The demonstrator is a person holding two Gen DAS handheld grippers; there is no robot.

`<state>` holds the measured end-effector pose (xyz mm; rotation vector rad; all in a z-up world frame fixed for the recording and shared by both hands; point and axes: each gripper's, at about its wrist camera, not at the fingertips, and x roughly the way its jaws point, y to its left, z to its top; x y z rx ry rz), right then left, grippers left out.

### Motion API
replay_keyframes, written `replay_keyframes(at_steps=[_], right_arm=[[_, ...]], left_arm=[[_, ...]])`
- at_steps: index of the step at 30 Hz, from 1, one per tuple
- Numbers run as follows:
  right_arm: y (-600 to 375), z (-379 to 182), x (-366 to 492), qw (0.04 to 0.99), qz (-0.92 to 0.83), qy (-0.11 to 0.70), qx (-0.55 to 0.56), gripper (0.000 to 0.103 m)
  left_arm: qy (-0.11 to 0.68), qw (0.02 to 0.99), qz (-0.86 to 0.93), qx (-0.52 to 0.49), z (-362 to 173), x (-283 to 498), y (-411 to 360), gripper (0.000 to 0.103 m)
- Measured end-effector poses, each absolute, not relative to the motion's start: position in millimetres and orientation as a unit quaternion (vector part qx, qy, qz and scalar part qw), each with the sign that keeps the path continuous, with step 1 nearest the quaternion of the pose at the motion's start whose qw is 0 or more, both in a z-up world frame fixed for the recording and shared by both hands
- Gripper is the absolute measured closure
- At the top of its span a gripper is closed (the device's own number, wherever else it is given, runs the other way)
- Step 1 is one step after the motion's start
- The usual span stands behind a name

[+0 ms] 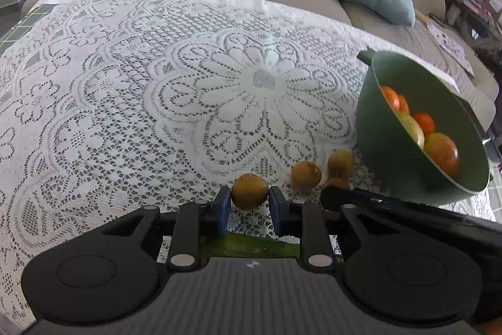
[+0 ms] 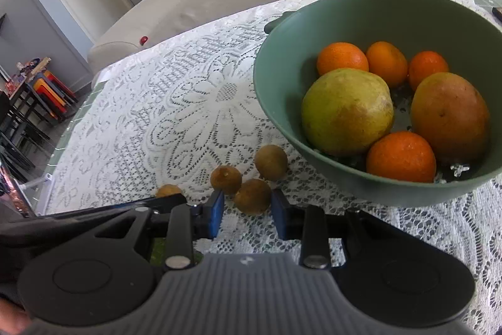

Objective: Organize fruits
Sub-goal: 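Grasp a kiwi with the left tool while the right tool grasps another kiwi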

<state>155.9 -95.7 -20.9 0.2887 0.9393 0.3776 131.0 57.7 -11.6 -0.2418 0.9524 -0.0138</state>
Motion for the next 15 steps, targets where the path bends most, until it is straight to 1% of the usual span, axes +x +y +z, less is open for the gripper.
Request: replay_keyframes(at_steps=[4,7,15], right_arm=[[-90,-24,157,0.864,0.179,0.452,0.131,0.072],[-88,-26,158,0.86,0.181,0.458,0.131,0.08],[-86,-19,150,0.865,0.202,0.445,0.119,0.08]], left_arm=[[0.447,0.886,-0.007,-0.126,-6,127,62,0.074],[0.441,0.888,-0.005,-0.129,-3,125,65,0.074],[0.422,0.896,-0.009,-0.134,8,118,66,0.074]])
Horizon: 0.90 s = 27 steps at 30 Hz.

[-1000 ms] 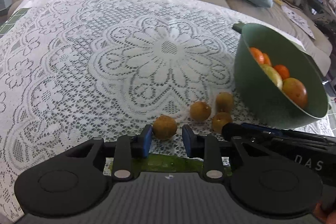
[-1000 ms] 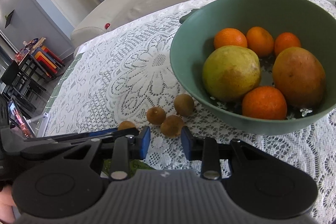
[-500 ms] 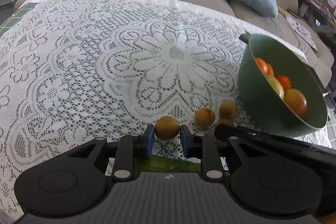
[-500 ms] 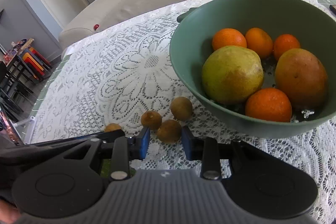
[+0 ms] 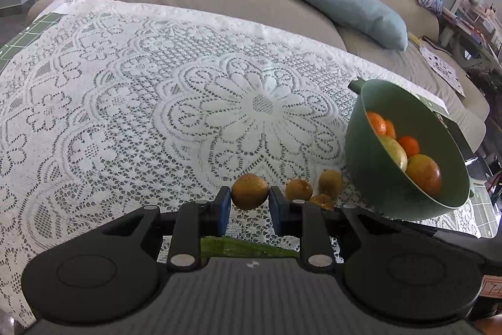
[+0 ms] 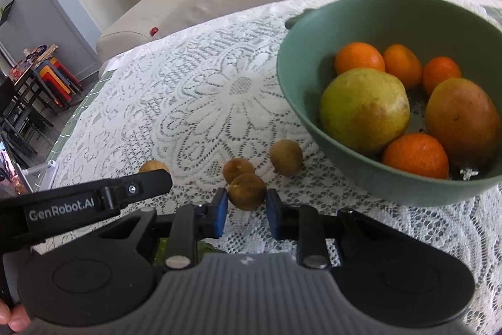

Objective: Organize fruits
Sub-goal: 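Grasp a kiwi with the left tool while the right tool grasps another kiwi, then carry both kiwis over the colander and release them inside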

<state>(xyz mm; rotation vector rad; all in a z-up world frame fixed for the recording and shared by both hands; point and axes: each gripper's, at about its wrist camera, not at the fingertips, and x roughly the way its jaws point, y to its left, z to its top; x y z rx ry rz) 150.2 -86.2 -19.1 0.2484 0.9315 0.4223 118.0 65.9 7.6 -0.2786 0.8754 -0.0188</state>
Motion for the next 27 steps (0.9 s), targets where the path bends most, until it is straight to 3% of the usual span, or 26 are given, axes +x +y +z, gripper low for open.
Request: replay_keyframes(at_steps=[6,18,27], right_arm=[[-94,-4,139,0.86,0.246,0.43,0.125,0.08],[-117,44,112,0.899,0.29,0.318,0.082,0.08],[-150,55,117,0.912,0.266,0.301,0.086,0.08]], left_arm=[[0.405,0.903,-0.011,-0.142,16,113,66,0.074],[0.328,0.932,-0.028,-0.151,47,104,55,0.074],[0.296,0.94,-0.079,-0.149,57,113,21,0.074]])
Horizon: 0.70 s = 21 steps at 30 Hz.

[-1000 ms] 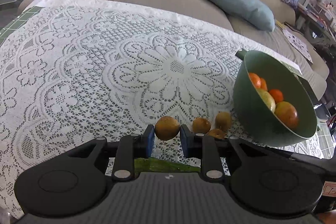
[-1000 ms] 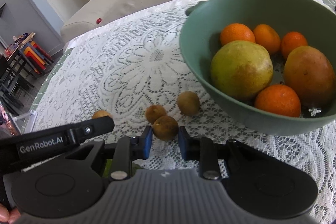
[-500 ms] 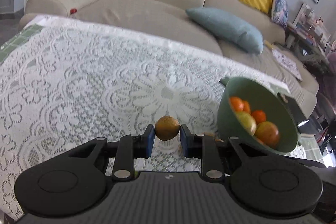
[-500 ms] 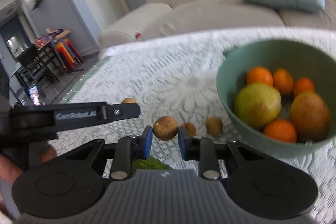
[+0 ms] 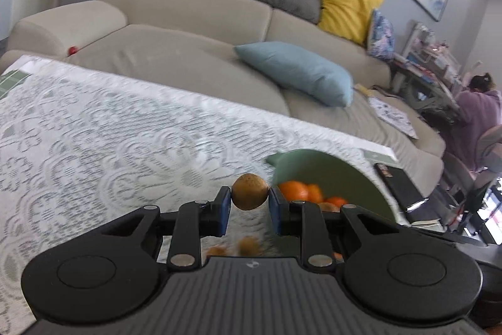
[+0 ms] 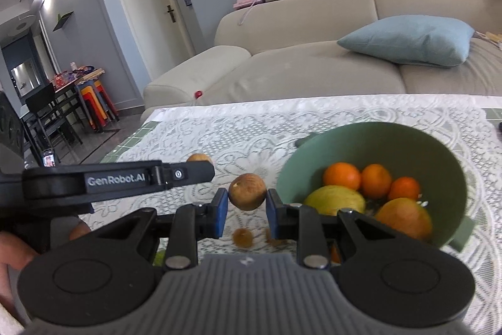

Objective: Organize fruits
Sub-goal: 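Carry both kiwis over the colander and release them inside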

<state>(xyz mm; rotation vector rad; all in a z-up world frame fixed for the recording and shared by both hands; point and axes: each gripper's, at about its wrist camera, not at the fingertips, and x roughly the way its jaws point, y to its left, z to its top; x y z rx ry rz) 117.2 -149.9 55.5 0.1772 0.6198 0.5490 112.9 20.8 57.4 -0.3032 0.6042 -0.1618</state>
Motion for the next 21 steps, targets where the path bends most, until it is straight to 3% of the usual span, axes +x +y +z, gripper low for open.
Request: replay_keyframes(at_steps=[21], right_arm=[[-212,32,141,0.92,0.19,0.339,0.044,0.08]], left_arm=[[0.332,0.928,-0.15,-0.077,33,152,-72,0.074]])
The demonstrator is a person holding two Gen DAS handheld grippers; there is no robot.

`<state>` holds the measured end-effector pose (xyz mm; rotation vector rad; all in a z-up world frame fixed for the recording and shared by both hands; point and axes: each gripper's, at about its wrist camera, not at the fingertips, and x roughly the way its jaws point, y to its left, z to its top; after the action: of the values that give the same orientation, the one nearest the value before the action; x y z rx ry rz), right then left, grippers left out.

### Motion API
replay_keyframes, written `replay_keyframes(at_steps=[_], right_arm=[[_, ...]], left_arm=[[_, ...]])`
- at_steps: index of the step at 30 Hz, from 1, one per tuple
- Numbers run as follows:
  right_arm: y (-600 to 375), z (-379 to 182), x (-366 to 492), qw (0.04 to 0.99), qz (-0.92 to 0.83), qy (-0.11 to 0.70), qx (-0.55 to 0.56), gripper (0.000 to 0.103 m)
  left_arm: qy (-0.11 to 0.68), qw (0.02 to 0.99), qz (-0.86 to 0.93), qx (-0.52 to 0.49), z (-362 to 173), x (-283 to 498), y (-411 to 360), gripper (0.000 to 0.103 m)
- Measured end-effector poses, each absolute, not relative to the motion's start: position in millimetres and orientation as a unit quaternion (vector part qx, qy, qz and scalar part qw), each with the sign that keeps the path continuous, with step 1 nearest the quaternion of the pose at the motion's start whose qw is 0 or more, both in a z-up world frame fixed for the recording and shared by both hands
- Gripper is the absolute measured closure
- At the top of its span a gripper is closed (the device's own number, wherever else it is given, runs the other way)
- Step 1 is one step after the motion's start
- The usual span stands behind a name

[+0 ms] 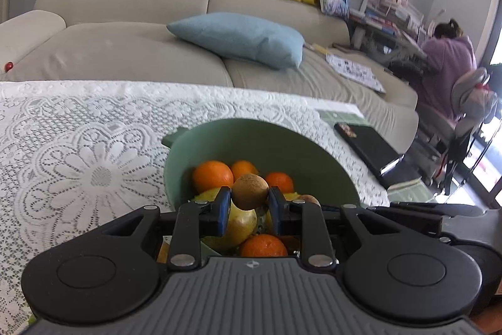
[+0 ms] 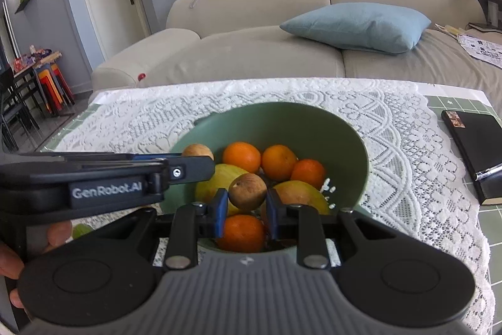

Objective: Organize fruits
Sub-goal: 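Carry both kiwis over the colander and release them inside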

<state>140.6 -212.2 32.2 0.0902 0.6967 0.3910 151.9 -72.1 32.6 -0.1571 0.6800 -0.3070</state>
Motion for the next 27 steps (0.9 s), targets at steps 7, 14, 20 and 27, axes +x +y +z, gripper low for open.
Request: replay_keyframes(at_steps=[7,14,20,27], right_arm=[[-213,22,146,0.915,0.19,0.355,0.032,0.08],[-208,18,147,0.916,0.187,0.354,0.01,0.08],[-208,18,148,0.916,0.187,0.354,0.008,0.08],[-207,21,145,0.918,0.187,0.35,0.009,0.08]], left_arm=[[0.36,0.92,-0.145,-0.058,23,158,-80,0.074],[0.375,0.916,-0.135,-0.054,17,165,-81,0.074],[0.373,0.917,-0.135,-0.051,16,163,-80,0.074],[0.369,0.917,-0.14,-0.058,18,163,-77,0.074]])
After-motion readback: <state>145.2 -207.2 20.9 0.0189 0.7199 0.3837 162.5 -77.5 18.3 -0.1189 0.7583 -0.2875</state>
